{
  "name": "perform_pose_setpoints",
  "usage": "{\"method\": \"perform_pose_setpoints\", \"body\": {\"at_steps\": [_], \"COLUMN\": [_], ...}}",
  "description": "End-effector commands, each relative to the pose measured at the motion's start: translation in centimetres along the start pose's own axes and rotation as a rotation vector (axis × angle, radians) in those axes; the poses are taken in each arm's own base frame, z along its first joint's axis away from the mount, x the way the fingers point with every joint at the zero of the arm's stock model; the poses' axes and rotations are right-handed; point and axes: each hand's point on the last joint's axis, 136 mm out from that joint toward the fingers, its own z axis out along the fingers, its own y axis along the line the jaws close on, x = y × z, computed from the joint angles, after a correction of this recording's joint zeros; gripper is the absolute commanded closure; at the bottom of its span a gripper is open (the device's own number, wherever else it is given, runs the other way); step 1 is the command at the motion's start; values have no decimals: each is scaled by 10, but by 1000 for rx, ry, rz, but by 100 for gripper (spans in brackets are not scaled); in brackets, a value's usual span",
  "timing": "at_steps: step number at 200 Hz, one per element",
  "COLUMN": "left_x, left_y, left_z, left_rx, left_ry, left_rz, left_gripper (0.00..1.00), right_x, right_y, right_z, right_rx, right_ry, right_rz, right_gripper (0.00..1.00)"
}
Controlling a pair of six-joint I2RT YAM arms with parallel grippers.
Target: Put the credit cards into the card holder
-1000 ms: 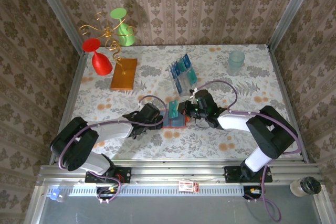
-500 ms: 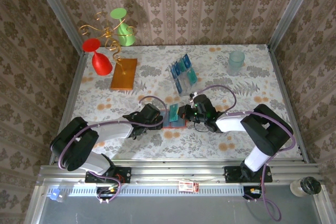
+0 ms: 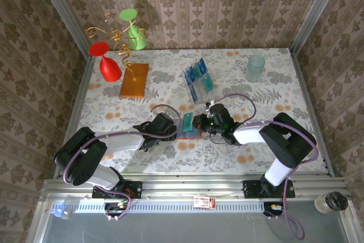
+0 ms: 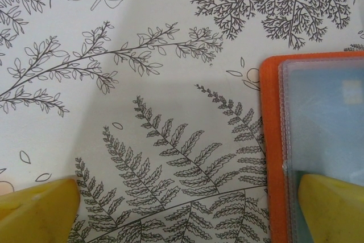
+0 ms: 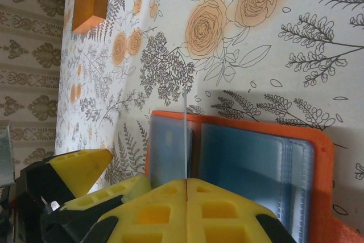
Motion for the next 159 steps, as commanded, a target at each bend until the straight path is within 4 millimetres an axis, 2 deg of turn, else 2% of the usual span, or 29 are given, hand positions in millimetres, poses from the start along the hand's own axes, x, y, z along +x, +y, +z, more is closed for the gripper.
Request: {"method": "perform_pose_setpoints", "body": {"at_steps": [1, 159], "left_x": [13, 15], "left_y": [8, 9], "left_z": [1, 2], "left_rx": [-27, -27], "left_ry": [29, 30], "left_rz": [2, -2], "left_gripper": [0, 0], "right_x": [3, 24], "right_y": [-3, -20], "right_z": [3, 4], "right_rx": [3, 44], "right_ry": [-6, 21], "right_rz": [11, 26], "right_gripper": [100, 100]}}
